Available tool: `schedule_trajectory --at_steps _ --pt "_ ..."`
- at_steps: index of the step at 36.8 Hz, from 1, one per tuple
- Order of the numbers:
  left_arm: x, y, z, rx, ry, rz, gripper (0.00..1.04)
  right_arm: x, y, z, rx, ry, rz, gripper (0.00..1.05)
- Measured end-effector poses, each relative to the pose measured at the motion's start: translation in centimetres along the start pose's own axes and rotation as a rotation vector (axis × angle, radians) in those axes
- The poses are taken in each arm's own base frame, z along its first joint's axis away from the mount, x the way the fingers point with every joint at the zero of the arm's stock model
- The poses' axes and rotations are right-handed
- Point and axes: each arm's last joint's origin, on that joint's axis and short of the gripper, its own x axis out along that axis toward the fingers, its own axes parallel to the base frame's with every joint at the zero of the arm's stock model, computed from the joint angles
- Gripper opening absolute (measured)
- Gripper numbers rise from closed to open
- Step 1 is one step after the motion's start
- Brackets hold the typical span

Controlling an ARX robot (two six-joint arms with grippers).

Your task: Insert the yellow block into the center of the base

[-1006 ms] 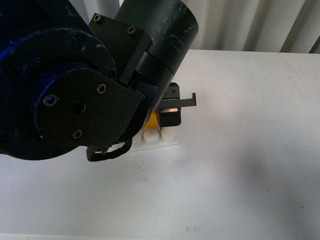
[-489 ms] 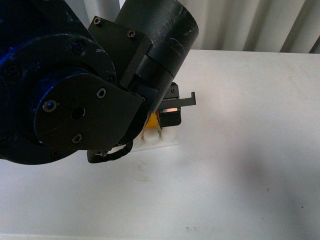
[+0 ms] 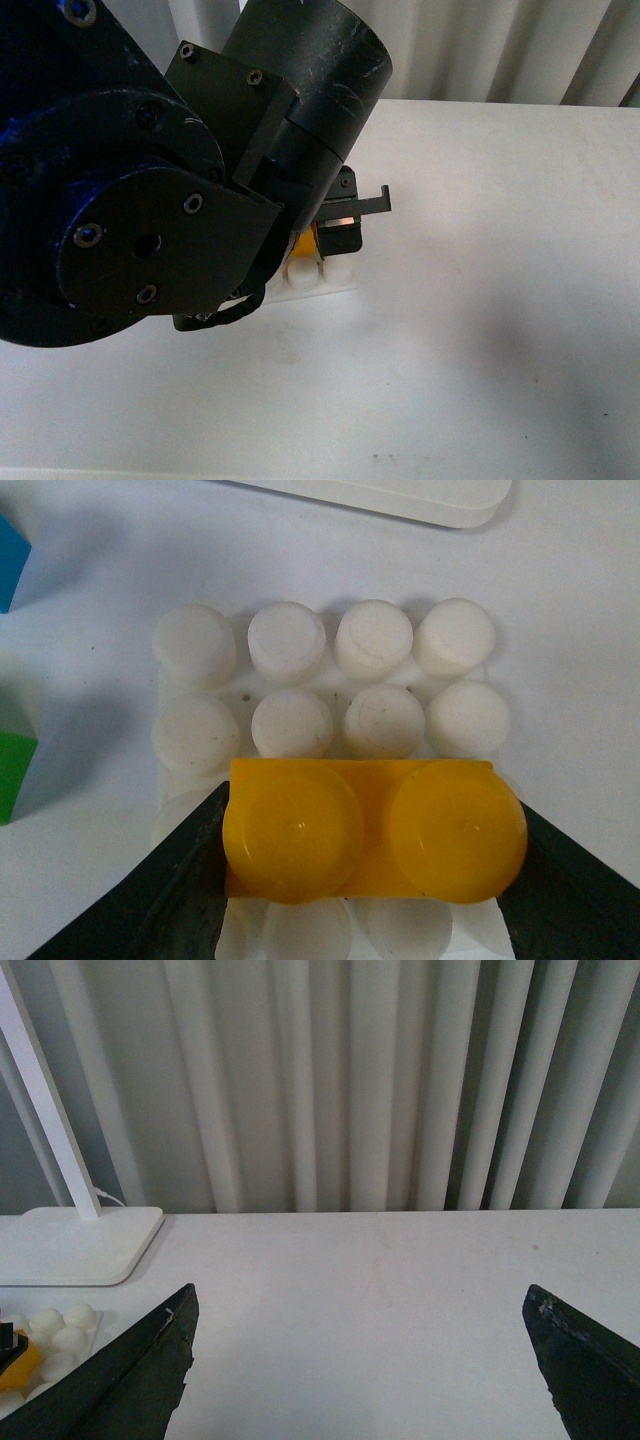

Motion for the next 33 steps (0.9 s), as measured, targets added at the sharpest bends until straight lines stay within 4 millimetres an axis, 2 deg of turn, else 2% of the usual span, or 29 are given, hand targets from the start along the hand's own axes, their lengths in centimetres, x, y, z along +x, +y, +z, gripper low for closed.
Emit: schedule_trajectory --at_steps 33 --pt "0.15 0.2 -0.4 0.018 0.0 -0.006 0.66 0.0 0.0 0.0 0.0 0.0 0.0 0.95"
